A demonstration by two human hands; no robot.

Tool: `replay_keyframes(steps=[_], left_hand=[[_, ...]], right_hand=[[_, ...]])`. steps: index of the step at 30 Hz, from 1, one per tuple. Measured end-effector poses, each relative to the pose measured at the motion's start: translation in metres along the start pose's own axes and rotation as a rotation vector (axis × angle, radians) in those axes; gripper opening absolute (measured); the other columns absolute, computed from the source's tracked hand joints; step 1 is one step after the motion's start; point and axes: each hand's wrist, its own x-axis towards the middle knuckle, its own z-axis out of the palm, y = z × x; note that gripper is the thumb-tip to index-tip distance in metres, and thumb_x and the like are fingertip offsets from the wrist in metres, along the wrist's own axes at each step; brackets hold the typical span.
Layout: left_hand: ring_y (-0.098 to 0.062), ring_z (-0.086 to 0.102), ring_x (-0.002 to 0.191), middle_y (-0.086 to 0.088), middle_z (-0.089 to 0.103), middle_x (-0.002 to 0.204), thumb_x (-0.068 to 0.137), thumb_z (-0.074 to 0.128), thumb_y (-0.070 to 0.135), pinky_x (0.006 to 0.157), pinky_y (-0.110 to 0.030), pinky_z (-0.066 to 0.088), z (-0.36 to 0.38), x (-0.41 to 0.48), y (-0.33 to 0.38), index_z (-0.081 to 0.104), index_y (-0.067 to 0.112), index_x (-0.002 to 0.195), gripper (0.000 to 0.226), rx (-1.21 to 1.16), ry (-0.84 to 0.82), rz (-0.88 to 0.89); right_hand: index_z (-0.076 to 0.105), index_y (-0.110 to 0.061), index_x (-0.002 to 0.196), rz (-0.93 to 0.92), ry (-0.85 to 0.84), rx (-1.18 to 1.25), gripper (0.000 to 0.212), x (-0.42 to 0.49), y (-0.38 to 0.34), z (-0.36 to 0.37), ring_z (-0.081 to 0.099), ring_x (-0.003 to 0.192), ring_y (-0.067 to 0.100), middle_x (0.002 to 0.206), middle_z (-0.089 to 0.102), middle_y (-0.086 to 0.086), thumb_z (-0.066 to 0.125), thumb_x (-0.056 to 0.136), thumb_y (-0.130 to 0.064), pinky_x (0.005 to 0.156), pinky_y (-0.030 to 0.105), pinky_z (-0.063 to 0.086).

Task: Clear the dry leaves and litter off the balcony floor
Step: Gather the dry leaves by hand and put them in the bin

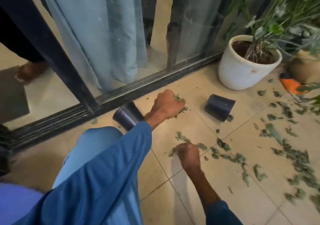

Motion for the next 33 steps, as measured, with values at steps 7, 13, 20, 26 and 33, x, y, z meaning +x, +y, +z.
replay_keyframes(steps=[7, 13, 20, 26, 33], left_hand=[[-0.016, 0.058, 0.047, -0.007, 0.071, 0.066, 0.095, 0.066, 0.028, 0.045, -0.023, 0.046, 0.013, 0.005, -0.007, 0.07, 0.005, 0.084, 0.026, -0.197, 0.028, -0.192], [-0.015, 0.057, 0.042, -0.011, 0.074, 0.076, 0.096, 0.062, 0.028, 0.039, -0.02, 0.043, 0.041, 0.001, 0.006, 0.071, 0.002, 0.094, 0.028, -0.419, -0.01, -0.374], [-0.017, 0.062, 0.054, -0.01, 0.073, 0.086, 0.097, 0.054, 0.037, 0.045, -0.021, 0.049, 0.052, -0.003, 0.012, 0.072, 0.003, 0.101, 0.039, -0.567, -0.045, -0.425], [-0.023, 0.068, 0.067, -0.011, 0.075, 0.09, 0.096, 0.046, 0.037, 0.051, -0.032, 0.06, 0.054, -0.009, 0.007, 0.07, 0.006, 0.093, 0.039, -0.524, -0.008, -0.413], [-0.019, 0.068, 0.065, -0.013, 0.074, 0.098, 0.098, 0.042, 0.032, 0.04, -0.022, 0.049, 0.04, -0.008, 0.003, 0.071, 0.002, 0.103, 0.042, -0.527, -0.066, -0.429]], right_hand=[[0.079, -0.004, 0.097, 0.204, 0.184, 0.848, 0.021, 0.013, -0.057, -0.114, 0.074, 0.077, 0.02, 0.088, 0.079, 0.006, 0.082, 0.077, 0.001, 0.07, 0.027, 0.062], [0.08, -0.011, 0.095, 0.117, 0.242, 0.706, 0.021, 0.013, -0.086, -0.143, 0.075, 0.073, 0.012, 0.081, 0.078, -0.002, 0.085, 0.076, -0.002, 0.071, 0.023, 0.061], [0.081, -0.013, 0.095, 0.101, 0.389, 0.52, 0.015, 0.021, -0.099, -0.132, 0.072, 0.071, 0.004, 0.085, 0.078, -0.002, 0.081, 0.082, -0.006, 0.077, 0.029, 0.062], [0.078, -0.01, 0.105, 0.05, 0.418, 0.453, 0.026, 0.014, -0.113, -0.126, 0.065, 0.072, -0.004, 0.09, 0.076, -0.003, 0.068, 0.088, 0.007, 0.067, 0.012, 0.054], [0.078, -0.013, 0.104, 0.023, 0.21, 0.477, 0.039, 0.012, -0.111, -0.129, 0.07, 0.062, -0.005, 0.084, 0.077, -0.007, 0.061, 0.085, 0.016, 0.056, 0.009, 0.052]])
